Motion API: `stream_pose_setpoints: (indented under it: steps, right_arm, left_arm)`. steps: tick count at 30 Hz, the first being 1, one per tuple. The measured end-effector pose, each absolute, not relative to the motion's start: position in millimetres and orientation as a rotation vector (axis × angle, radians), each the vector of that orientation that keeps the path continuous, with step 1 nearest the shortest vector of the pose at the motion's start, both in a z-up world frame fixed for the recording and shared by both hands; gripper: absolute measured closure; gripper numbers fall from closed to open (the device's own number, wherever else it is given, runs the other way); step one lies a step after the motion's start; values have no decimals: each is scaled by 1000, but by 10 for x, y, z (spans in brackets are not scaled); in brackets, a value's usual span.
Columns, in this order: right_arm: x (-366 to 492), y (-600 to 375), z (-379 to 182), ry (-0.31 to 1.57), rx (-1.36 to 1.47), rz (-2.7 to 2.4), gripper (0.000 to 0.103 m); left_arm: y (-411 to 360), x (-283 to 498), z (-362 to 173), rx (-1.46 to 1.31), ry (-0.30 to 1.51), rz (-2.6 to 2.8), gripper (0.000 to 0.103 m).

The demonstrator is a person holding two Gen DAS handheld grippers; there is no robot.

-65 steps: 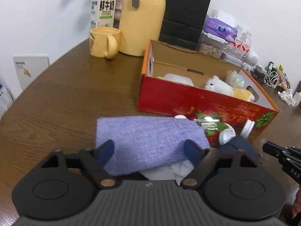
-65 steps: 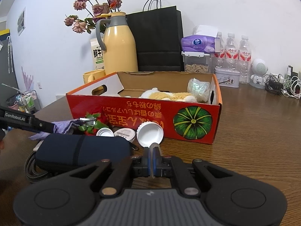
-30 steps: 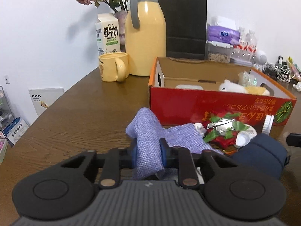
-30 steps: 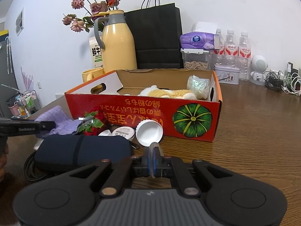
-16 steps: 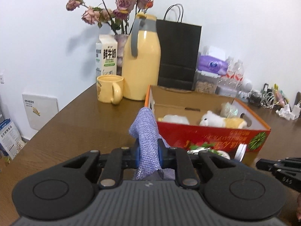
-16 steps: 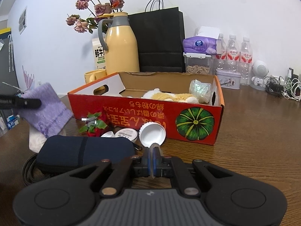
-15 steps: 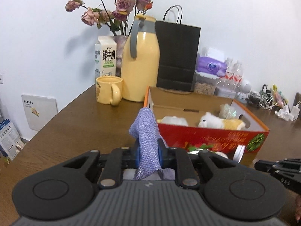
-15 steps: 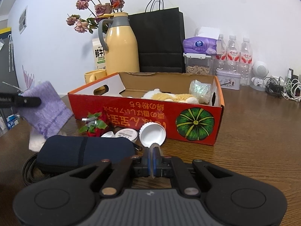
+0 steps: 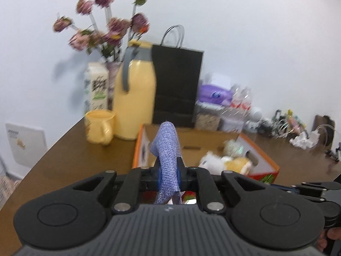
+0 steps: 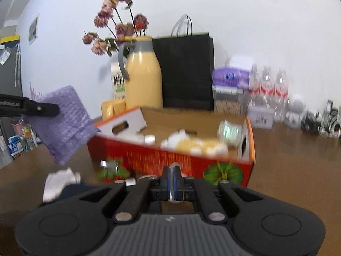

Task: Organize objects
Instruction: 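Lift the lavender pouch with the left tool and carry it over the box, then lower the lavender pouch into the box and open the left tool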

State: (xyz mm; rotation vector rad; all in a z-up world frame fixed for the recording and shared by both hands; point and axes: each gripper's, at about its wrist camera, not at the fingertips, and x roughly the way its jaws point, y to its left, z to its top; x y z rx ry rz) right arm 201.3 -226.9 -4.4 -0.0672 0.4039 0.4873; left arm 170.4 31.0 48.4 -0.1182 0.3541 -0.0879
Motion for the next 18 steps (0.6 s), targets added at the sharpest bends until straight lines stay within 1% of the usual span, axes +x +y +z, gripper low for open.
stream_pose_setpoints:
  steps: [4, 9, 14, 18]
  right_arm:
    - [2199, -2156, 193, 341, -85, 489, 101]
    - [2591, -1973, 352, 321, -91, 488, 101]
    - [3131, -1802, 307, 349, -74, 465, 101]
    - [3510, -1786, 124, 409, -35, 424, 101]
  left_arm:
    - [168, 1927, 642, -124, 308, -145, 90]
    - [52, 2418, 695, -177, 321, -200, 90]
    - [1, 3030, 556, -216, 387, -196, 90]
    - [2, 3416, 313, -222, 443, -148, 90]
